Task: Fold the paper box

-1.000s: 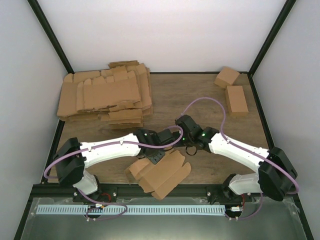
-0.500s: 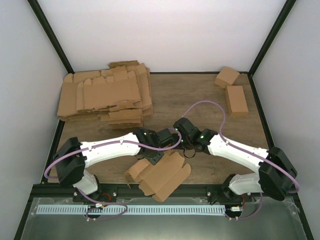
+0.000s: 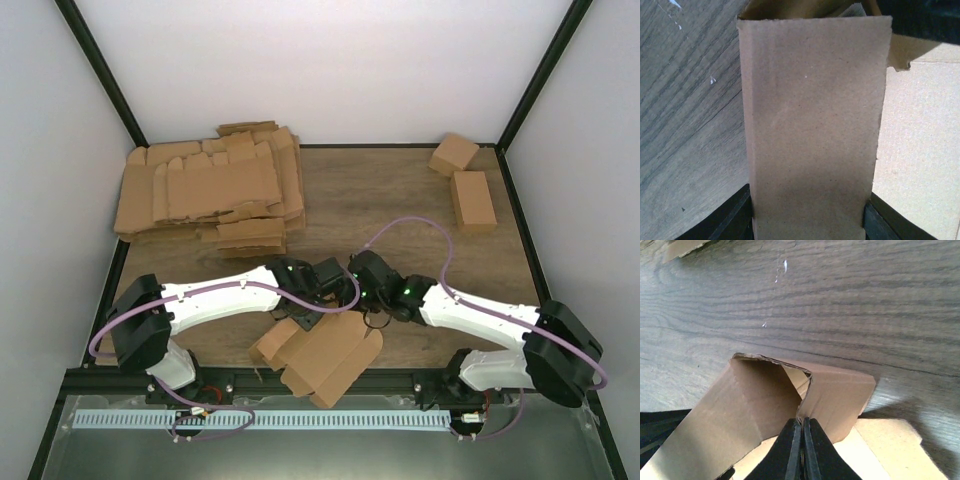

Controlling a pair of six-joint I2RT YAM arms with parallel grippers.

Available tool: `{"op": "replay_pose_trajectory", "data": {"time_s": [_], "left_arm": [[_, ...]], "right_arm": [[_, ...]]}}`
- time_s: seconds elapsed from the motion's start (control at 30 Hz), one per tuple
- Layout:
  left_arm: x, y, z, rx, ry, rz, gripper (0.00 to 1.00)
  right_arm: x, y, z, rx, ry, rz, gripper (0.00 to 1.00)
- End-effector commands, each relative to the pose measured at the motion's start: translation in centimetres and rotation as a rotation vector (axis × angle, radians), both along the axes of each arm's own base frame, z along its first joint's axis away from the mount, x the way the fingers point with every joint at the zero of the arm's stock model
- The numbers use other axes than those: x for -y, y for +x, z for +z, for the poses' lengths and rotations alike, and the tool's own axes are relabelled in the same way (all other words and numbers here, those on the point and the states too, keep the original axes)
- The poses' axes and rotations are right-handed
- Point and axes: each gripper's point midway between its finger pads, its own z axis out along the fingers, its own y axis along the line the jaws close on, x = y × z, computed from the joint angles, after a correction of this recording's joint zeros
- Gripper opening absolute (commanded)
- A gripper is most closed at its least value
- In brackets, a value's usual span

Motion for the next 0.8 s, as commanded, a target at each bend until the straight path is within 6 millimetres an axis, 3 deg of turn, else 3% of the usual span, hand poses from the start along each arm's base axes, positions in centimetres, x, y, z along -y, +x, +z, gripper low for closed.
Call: {"op": "replay_pose_trajectory", "data": {"time_s": [0.0,0.3,0.47,0.6,0.77], "left_arm": [[1.6,1.0,-0.5,0.013,-0.064,0.023,0.49],[1.8,1.0,-0.2,0.023,-0.066,-0.017,0.49],[1.1,0.8,-0.3,0.030,-0.034,-0.043,0.50],[0.7,0.7,-0.5,0.031,-0.015,-0.057,0.50],[0.6,0.7,-0.7,0.031,-0.008,-0.058,0.50]], "right_arm": [[-1.9,-2.5,0.3,-0.054,0.067,0.082,0.05],[-1.0,-3.1,0.0,-0.024,0.085,0.092,0.09],[-0.1,-3.2,0.6,0.012,0.090,0.086,0.30],[1.4,-2.0,1.6,0.070,0.008,0.047,0.35],[2.3,-0.5,4.4,0.139,0.031,0.048,0.45]]}}
